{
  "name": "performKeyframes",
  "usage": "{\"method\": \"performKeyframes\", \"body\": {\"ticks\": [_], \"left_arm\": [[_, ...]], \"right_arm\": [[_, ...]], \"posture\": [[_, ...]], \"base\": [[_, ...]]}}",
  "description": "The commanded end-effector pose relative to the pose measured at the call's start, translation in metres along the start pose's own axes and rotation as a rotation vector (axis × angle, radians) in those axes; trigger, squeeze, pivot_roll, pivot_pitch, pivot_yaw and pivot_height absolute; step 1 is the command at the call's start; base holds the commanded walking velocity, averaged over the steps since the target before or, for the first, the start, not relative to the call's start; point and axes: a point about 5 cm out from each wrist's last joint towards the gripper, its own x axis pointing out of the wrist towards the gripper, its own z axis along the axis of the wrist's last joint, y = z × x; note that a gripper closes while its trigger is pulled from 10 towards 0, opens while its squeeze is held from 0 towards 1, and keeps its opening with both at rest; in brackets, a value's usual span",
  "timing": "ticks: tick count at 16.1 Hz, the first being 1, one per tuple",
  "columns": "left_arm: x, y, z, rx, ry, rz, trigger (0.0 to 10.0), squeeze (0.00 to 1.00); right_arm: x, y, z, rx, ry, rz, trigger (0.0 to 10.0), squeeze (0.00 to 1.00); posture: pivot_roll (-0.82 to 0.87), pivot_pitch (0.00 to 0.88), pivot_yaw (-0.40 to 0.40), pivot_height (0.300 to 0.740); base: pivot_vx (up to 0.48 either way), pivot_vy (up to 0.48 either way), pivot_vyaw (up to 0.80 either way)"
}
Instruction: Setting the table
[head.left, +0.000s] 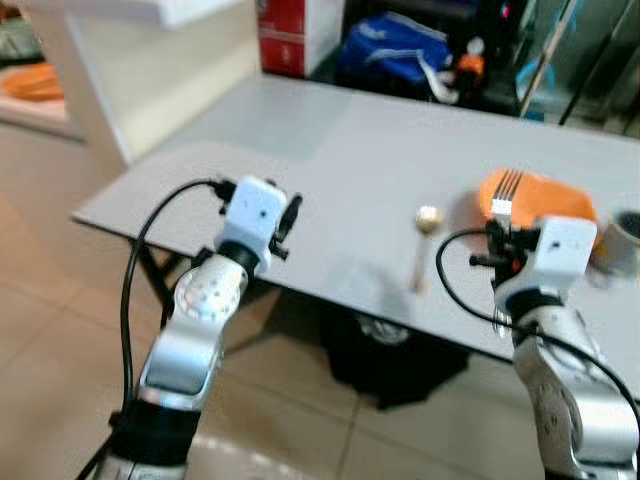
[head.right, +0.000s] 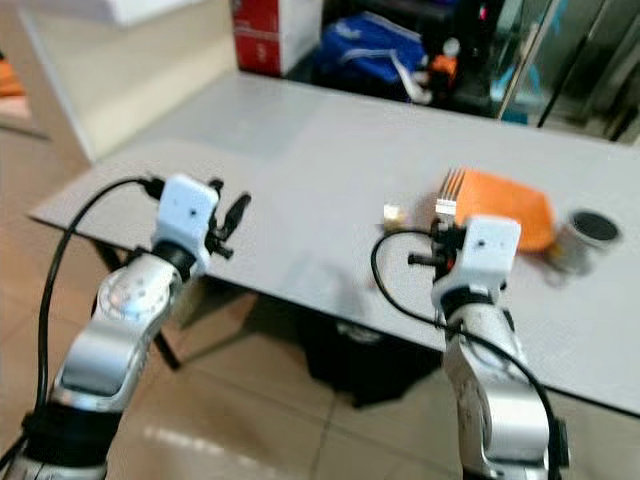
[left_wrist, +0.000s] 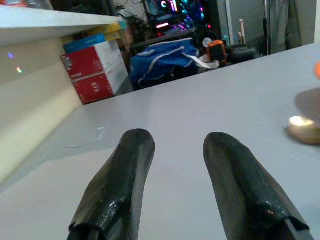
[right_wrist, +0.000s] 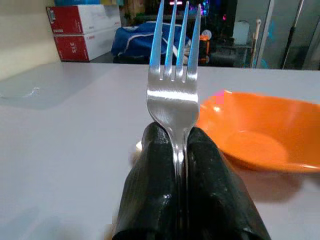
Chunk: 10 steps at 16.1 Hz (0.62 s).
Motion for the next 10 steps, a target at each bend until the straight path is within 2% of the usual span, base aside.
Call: {"method": "performKeyframes", "body": {"ticks": [1,3,5,7,10], "left_arm": [[0.001,-0.005,0.004,0.001,-0.012,-0.025,10.0,0.0],[0.0,-0.006,0.003,0.002,-0.01,-0.036,10.0,0.0],[-0.006,-0.012,0.001,0.003,-0.021,-0.126,10.0,0.0],[-0.017,-0.021,-0.001,0.033,-0.035,-0.274,10.0,0.0],[-0.022,-0.023,-0.003,0.04,-0.027,-0.325,10.0,0.0]], "right_arm": [[-0.002,-0.005,0.002,-0.012,0.001,-0.013,10.0,0.0],[-0.003,-0.004,0.002,-0.017,0.01,-0.008,10.0,0.0],[-0.006,0.001,0.001,-0.016,0.033,0.036,10.0,0.0],[-0.009,0.006,0.0,-0.004,0.07,0.065,10.0,0.0],[-0.012,0.008,-0.013,-0.036,0.185,0.028,10.0,0.0]], "posture": [[-0.01,0.0,0.021,0.74],[-0.01,0.0,0.023,0.74],[-0.01,0.007,0.027,0.74],[-0.02,0.022,0.03,0.74],[-0.02,0.042,0.034,0.74]], "base": [[0.0,-0.48,0.0],[0.0,-0.48,0.0],[0.0,-0.386,0.0],[0.0,0.0,0.0],[0.0,0.0,0.0]]}}
